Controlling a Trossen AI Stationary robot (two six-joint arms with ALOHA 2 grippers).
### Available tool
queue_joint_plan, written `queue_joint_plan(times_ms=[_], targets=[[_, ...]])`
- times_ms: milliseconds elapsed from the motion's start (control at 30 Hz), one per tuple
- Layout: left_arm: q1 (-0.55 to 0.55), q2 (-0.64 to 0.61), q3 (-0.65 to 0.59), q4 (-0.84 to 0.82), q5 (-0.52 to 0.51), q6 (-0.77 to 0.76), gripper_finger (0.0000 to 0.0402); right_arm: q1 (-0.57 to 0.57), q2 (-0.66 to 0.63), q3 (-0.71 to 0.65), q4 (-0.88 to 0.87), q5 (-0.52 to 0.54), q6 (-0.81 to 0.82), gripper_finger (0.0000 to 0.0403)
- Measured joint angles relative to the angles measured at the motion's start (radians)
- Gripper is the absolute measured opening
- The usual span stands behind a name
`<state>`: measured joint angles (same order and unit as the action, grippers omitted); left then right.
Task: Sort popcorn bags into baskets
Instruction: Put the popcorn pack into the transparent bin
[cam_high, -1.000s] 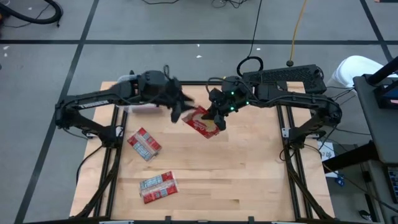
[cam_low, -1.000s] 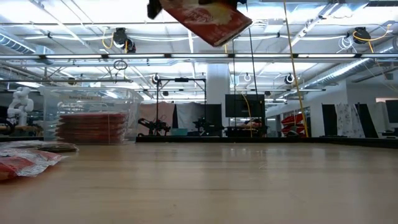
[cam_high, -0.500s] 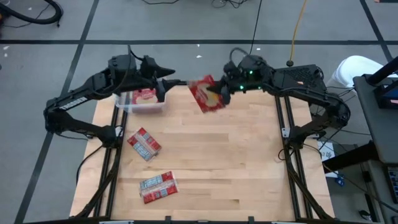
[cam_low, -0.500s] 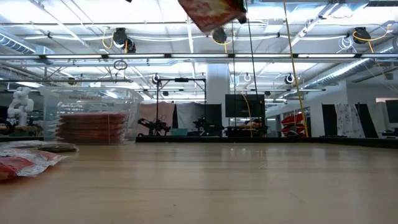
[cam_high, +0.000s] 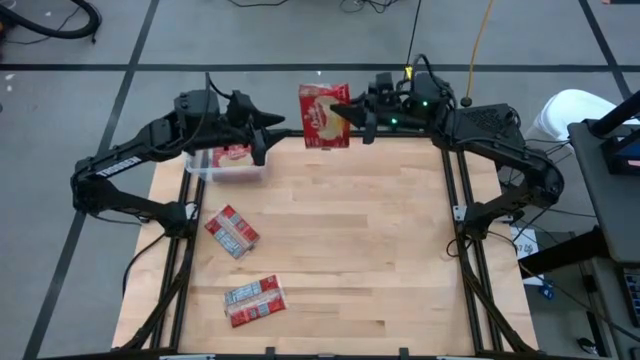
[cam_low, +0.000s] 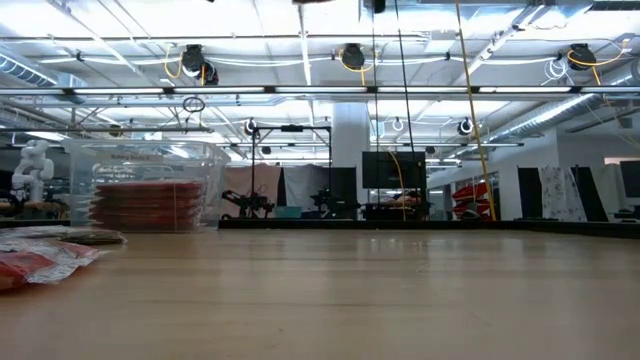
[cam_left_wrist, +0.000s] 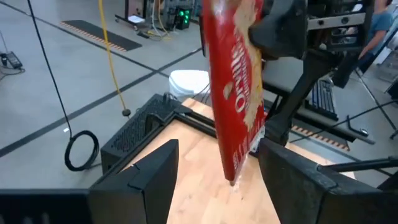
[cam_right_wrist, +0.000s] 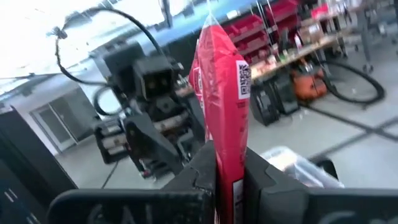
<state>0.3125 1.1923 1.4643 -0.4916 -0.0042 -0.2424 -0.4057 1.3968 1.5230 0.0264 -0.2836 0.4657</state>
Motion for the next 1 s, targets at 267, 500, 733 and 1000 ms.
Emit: queue_joint_plan(times_ms=[267, 500, 733, 1000], targets=[[0.000, 0.010, 0.000, 0.097, 0.057, -0.001, 0.0223, 0.001, 0.000, 0.000, 0.185, 0.035, -0.005, 0.0018], [0.001, 0.029, 0.000, 0.199, 0.098, -0.007, 0.0223, 0.001, 0.000, 0.000, 0.274, 0.048, -0.006, 0.0018], [0.000, 0.093, -0.001, 0.321, 0.172, -0.007, 0.0223, 0.020, 0.003, 0.000, 0.297, 0.047, -0.012, 0.0018], [0.001, 0.133, -0.001, 0.387, 0.196, -0.018, 0.0215, 0.029, 0.006, -0.001, 0.300, 0.044, -0.007, 0.0018]])
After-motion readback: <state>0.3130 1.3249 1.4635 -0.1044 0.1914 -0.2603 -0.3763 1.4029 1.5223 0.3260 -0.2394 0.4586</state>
